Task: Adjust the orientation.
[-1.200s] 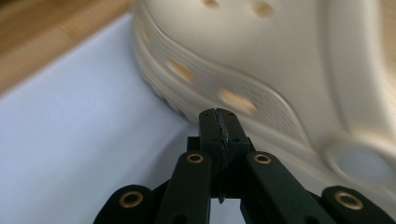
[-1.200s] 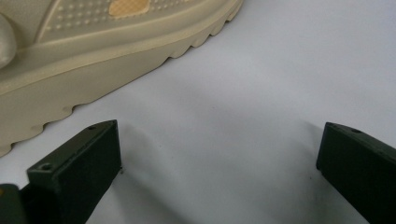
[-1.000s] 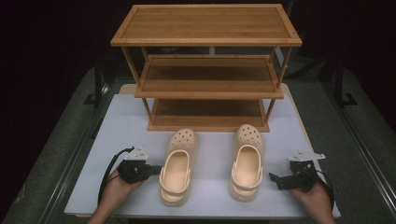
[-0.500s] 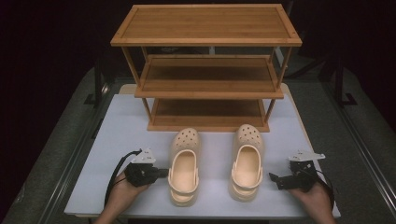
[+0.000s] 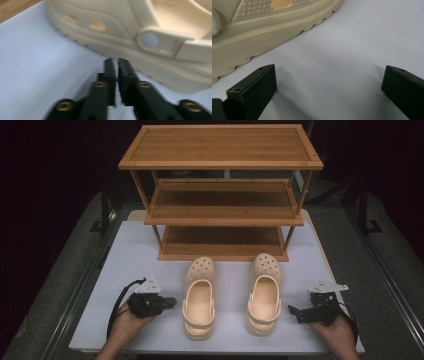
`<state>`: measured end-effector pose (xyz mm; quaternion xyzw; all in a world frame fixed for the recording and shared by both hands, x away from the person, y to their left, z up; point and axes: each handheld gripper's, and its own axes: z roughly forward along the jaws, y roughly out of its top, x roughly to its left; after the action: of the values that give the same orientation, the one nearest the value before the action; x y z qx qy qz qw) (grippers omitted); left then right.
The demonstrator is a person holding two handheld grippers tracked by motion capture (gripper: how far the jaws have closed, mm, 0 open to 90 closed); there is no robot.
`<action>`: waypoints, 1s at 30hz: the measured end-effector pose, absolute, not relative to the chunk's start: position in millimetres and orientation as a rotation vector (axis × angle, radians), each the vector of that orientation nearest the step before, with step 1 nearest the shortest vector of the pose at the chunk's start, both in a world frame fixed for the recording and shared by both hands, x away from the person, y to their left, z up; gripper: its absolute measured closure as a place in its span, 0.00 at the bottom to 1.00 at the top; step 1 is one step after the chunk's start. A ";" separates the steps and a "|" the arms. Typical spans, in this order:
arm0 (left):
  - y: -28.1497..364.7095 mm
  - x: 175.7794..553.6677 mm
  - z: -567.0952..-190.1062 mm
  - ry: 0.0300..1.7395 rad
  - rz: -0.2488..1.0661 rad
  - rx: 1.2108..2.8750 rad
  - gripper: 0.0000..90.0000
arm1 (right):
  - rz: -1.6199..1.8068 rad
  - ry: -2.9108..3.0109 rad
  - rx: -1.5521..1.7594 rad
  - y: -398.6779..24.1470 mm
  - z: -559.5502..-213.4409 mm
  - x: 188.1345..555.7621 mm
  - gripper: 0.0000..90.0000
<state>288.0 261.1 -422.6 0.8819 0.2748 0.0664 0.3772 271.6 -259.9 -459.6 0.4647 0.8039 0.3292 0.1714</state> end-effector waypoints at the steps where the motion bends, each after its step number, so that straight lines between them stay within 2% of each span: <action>1: 266.1 287.1 -421.9 0.714 0.178 2.251 0.90 | 0.935 2.283 1.319 -259.9 -459.6 271.6 0.00; 4: 282.1 286.2 -419.5 0.749 0.211 2.232 0.82 | 0.934 2.283 1.322 -259.8 -459.6 271.5 0.00; 11: 313.4 278.5 -425.5 0.853 0.293 2.225 0.47 | 0.934 2.283 1.324 -259.8 -459.5 271.4 0.00; 17: 340.7 273.7 -435.9 0.953 0.352 2.212 0.23 | 0.933 2.282 1.324 -259.7 -459.5 271.3 0.00; 22: 352.8 278.0 -443.9 0.998 0.421 2.220 0.07 | 0.934 2.283 1.325 -259.8 -459.4 271.4 0.00; 23: 353.8 279.0 -445.7 1.006 0.424 2.219 0.01 | 0.933 2.283 1.325 -259.7 -459.3 271.4 0.00; 30: 356.0 279.5 -450.0 1.005 0.427 2.207 0.00 | 0.929 2.284 1.322 -259.6 -459.2 271.6 0.00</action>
<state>279.5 356.0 -450.0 0.8451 0.3849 0.1636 0.3330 271.6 -259.6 -459.2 0.4656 0.8043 0.3271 0.1709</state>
